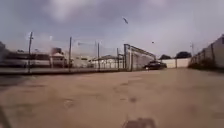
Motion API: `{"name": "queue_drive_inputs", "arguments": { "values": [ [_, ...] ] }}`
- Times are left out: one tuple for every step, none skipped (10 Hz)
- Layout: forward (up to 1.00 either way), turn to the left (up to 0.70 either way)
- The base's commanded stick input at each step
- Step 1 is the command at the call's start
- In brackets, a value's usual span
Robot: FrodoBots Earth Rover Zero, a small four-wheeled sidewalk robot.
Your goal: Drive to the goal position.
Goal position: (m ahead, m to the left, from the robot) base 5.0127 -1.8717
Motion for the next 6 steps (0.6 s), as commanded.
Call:
{"name": "queue_drive_inputs", "arguments": {
  "values": [
    [0.7, -0.35],
    [0.7, -0.35],
    [0.7, -0.35],
    [0.7, -0.35],
    [0.7, -0.35],
    [0.7, -0.35]
  ]
}}
